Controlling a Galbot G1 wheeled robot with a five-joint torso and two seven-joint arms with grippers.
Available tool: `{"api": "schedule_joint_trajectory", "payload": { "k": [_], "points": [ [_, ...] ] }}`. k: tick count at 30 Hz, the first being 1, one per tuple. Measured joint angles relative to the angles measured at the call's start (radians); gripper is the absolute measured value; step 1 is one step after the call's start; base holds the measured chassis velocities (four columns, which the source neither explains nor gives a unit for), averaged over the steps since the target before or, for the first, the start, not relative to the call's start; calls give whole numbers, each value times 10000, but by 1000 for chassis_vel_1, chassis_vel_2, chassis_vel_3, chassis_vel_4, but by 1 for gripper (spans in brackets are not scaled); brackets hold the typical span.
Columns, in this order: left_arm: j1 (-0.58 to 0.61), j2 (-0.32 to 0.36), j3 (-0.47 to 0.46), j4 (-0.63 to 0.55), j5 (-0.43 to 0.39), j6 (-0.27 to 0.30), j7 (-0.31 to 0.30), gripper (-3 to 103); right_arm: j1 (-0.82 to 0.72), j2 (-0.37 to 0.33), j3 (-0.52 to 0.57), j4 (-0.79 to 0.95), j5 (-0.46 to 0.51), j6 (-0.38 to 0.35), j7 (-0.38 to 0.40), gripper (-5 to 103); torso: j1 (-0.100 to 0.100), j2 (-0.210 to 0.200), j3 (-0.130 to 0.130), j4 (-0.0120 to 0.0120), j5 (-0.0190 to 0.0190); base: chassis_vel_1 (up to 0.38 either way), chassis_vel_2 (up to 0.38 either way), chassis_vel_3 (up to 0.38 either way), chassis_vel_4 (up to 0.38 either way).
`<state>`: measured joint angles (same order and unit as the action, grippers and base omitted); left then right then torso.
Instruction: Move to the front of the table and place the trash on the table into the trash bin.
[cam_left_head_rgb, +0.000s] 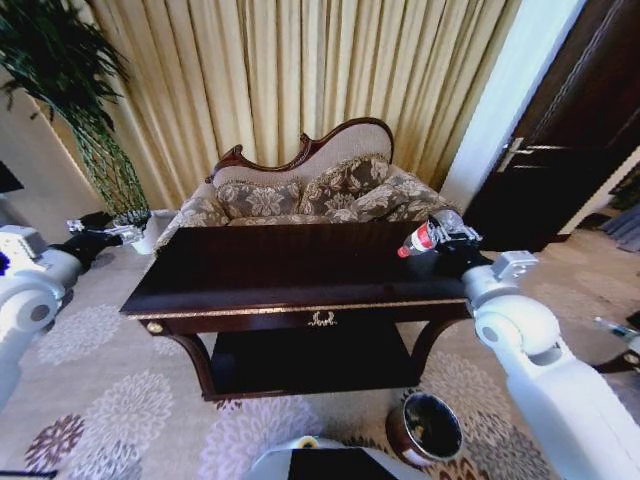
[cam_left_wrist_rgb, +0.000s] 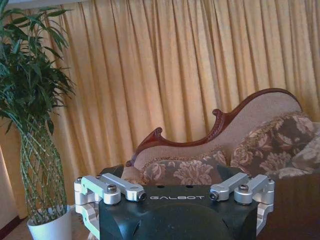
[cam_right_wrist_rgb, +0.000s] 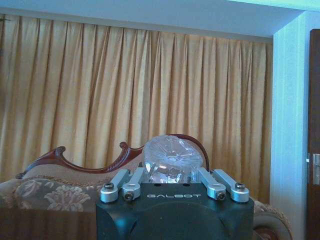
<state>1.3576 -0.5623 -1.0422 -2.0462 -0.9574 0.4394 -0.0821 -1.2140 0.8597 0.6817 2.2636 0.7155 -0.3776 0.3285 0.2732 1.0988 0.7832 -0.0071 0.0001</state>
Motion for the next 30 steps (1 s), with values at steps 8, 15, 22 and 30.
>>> {"api": "schedule_joint_trajectory", "payload": {
  "k": [8,15,22,30],
  "points": [
    [207,-215,0,-251,166,-55,-7,100,-362,368,-122,107,-446,52,1,32,-3,1,-1,2,-1,305,-291,-299,296],
    [215,-367,134,-364,279,-174,-1,100,-601,1068,-692,-947,-1463,320,-210,32,-13,10,-7,2,-1,201,-180,-208,193],
    [373,-684,147,-559,432,-264,13,100,-707,2023,-1098,-3491,-3105,864,-476,32,15,-9,8,-6,-1,-12,4,1,-7],
    [635,-1085,74,-910,582,-331,24,100,-162,2741,-1278,-6353,-4602,1923,-595,32,-1,-3,0,4,-1,-19,12,14,-16]
  ]
}}
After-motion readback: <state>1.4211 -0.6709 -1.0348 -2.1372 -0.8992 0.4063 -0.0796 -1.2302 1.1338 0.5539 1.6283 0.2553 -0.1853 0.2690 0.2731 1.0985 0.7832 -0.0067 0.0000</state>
